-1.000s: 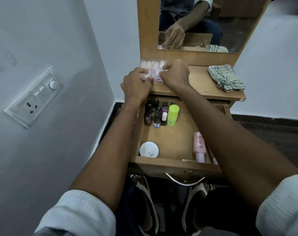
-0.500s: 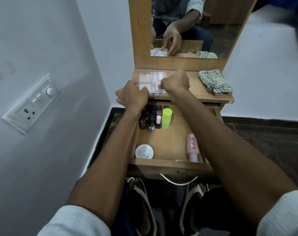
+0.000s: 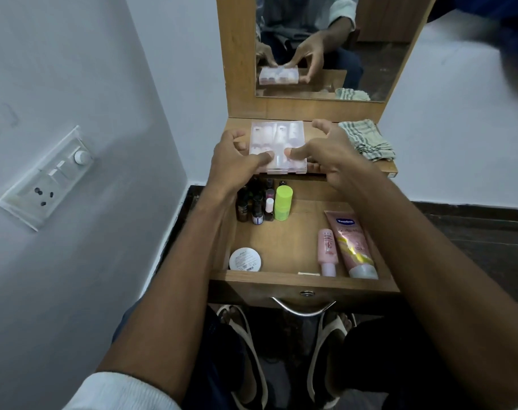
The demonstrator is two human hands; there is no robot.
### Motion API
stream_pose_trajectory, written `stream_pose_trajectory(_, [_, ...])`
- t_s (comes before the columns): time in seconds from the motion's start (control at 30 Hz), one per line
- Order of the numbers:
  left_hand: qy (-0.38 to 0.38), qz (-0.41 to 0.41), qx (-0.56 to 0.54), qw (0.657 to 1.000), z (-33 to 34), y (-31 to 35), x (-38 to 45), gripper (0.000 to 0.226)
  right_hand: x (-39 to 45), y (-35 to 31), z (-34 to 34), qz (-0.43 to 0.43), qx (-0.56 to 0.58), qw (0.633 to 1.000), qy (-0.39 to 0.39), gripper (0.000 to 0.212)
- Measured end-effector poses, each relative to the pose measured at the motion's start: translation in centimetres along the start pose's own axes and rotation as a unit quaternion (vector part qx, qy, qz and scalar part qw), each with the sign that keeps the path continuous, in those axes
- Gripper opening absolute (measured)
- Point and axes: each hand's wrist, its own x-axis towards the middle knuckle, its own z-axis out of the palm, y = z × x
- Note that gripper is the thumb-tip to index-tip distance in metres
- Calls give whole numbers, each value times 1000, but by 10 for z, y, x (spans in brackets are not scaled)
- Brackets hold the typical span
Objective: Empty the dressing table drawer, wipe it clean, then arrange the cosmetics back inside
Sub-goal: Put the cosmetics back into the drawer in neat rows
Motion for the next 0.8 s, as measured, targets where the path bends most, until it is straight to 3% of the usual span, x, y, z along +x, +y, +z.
stream_pose_trajectory(0.07, [-36, 24, 13, 999, -2, 4, -9, 65, -15, 3, -17, -22, -9, 999, -48, 100])
stream_pose_trajectory(0.17, [-104, 33, 29, 994, -2, 5, -23, 57, -36, 14, -44, -38, -38, 994, -97, 71])
stream_pose_trajectory(0.33, [-247, -25, 144, 958, -3, 6, -38, 39, -51, 44, -69, 37, -79, 980, -179, 47])
stream_pose_trajectory(0.53, [-371, -120, 222, 893, 3, -13, -41, 38, -46, 71, -56, 124, -178, 949, -229, 43])
stream_pose_trajectory(0.8, [-388, -148, 251, 874, 12, -32, -50, 28, -44, 89, -33, 145, -258, 934, -201, 50])
